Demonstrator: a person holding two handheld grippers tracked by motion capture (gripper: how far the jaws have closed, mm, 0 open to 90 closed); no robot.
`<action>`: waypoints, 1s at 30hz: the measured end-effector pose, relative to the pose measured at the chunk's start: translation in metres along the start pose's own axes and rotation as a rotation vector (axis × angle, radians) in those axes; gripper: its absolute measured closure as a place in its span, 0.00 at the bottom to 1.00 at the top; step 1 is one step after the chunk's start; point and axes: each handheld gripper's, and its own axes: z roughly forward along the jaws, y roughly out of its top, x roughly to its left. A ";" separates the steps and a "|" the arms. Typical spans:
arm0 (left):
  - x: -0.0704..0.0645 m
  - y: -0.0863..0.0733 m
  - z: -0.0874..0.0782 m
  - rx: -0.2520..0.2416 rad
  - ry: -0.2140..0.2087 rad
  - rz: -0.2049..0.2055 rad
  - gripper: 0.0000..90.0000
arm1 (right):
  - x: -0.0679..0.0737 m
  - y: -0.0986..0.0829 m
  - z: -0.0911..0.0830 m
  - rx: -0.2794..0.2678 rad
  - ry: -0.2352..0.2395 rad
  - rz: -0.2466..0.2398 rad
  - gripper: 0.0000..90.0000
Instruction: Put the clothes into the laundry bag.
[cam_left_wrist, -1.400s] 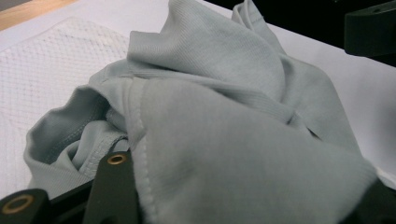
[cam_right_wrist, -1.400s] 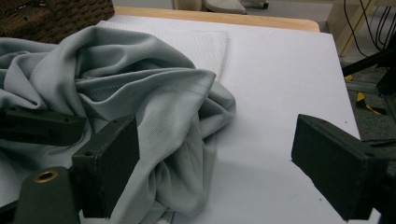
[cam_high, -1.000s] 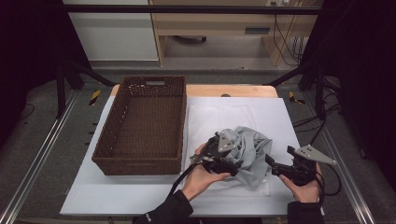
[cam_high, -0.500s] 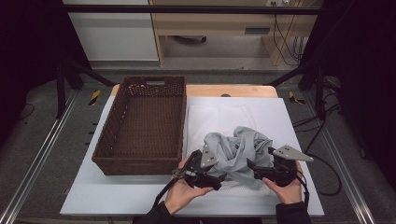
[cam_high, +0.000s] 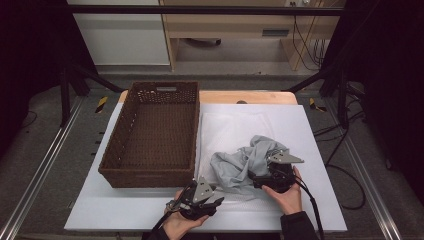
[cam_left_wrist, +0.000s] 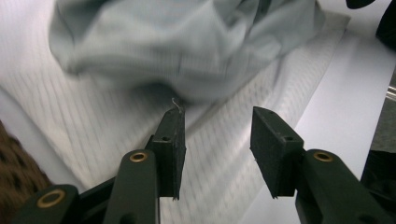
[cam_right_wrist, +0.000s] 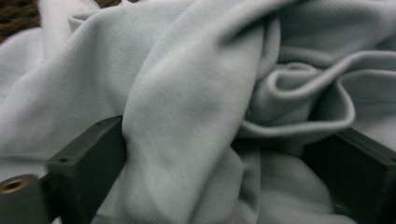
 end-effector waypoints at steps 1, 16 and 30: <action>0.001 -0.004 0.002 0.021 0.000 -0.008 0.65 | 0.000 -0.001 0.001 -0.005 -0.009 -0.007 0.16; 0.006 -0.007 0.003 -0.010 0.025 0.000 0.95 | -0.022 -0.001 -0.035 -0.051 -0.146 0.060 0.84; 0.007 -0.012 0.013 0.024 0.043 0.007 0.97 | -0.063 -0.028 -0.036 0.016 -0.272 0.093 0.75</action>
